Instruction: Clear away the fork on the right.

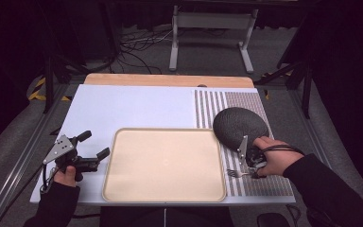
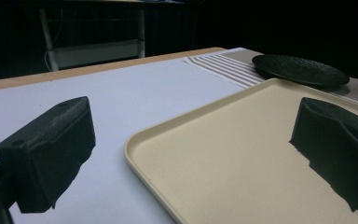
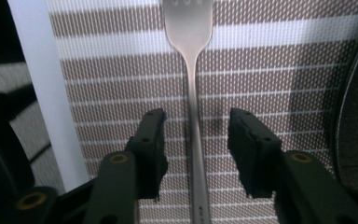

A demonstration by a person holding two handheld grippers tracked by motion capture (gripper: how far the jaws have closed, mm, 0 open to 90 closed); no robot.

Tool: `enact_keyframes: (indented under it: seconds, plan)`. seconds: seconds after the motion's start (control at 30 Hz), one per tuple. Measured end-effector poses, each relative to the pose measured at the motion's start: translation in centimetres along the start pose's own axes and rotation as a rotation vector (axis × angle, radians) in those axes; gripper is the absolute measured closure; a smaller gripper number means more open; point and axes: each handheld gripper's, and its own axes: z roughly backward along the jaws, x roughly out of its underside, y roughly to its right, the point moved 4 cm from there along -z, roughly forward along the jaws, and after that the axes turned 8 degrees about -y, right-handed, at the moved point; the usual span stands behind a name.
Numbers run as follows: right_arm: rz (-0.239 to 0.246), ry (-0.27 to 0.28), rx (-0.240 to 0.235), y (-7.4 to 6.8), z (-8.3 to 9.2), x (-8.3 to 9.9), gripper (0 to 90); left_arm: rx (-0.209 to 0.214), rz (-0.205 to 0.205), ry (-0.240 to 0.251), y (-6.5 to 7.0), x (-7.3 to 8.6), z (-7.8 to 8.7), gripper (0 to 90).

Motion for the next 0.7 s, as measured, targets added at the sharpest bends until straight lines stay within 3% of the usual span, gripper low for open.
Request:
enact_keyframes:
  seconds: [0.13,0.3,0.7]
  plan:
    - [0.049,-0.038,0.008,0.11,-0.2,0.06,70.7,-0.001,0.0,0.0,-0.02,0.0,0.01,0.4]
    - [0.071,-0.055,-0.007,0.03,-0.46,-0.01,79.2,-0.001,0.0,0.0,-0.01,0.0,0.02,0.3]
    - [0.11,-0.064,-0.012,0.22,-0.97,-0.17,84.7,-0.003,-0.003,-0.002,-0.04,0.02,-0.02,0.3]
